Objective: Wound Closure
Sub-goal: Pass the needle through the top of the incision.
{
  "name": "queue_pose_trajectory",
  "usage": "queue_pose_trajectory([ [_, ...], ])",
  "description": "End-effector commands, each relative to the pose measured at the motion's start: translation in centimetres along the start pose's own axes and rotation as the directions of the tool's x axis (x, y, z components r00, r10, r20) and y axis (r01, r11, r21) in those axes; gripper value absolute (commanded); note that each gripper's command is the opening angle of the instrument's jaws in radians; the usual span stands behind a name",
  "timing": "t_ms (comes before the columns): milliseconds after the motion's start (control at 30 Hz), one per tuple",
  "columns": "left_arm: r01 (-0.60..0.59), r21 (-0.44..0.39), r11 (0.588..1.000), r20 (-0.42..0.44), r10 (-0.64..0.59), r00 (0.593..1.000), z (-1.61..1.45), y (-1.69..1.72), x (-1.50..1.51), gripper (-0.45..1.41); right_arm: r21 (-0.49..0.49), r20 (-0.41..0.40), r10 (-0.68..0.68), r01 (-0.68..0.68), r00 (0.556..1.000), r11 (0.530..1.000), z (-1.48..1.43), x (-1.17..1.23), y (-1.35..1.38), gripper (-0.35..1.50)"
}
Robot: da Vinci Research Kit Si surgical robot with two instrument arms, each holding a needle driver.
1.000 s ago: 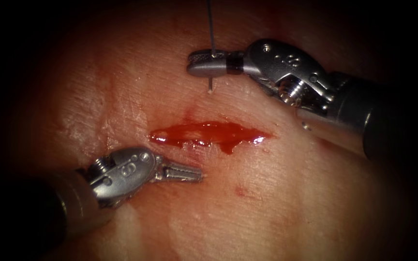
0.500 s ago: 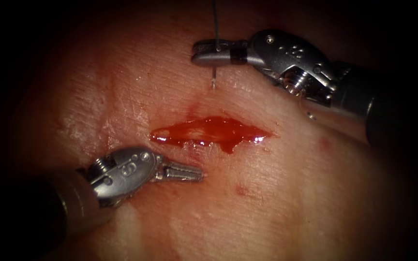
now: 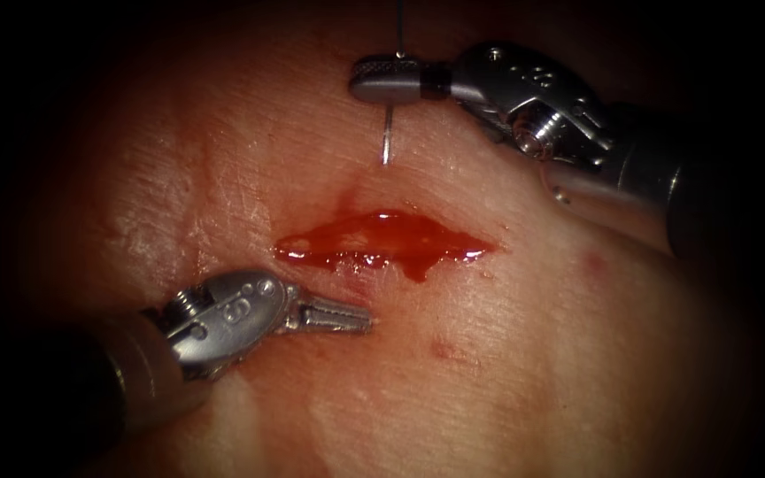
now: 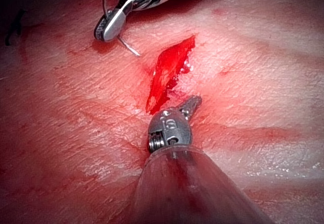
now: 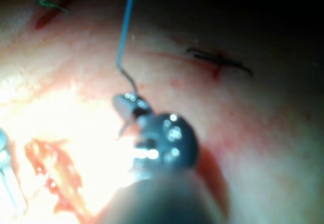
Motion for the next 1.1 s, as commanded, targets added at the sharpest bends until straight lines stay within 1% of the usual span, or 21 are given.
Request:
queue_pose_trajectory([
  [33,-0.002,0.0,1.0,0.0,0.002,1.0,0.07,-0.05,0.0,-0.45,0.004,-0.009,0.012,-0.012,1.0,1.0,0.08,0.08,0.05,-0.35],
  [367,-0.003,0.004,1.0,0.0,0.003,1.0,0.07,-0.05,-0.01,-0.45,0.035,-0.009,0.169,-0.169,0.986,0.985,0.1,0.08,0.1,-0.35],
  [467,-0.003,0.004,1.0,0.0,0.003,1.0,0.07,-0.05,-0.02,-0.45,0.042,-0.007,0.169,-0.168,0.986,0.985,0.11,0.08,0.12,-0.35],
  [700,-0.003,0.004,1.0,0.0,0.003,1.0,0.07,-0.04,-0.02,-0.45,0.05,-0.005,0.218,-0.218,0.976,0.975,0.11,0.06,0.12,-0.35],
  [833,-0.003,0.004,1.0,0.0,0.003,1.0,0.07,-0.04,-0.02,-0.45,0.078,0.006,0.296,-0.296,0.955,0.952,0.12,0.0,0.08,-0.35],
  [1100,-0.003,0.004,1.0,0.0,0.003,1.0,0.06,-0.04,-0.02,-0.45,0.108,0.017,0.359,-0.358,0.933,0.927,0.15,-0.08,0.02,-0.35],
])
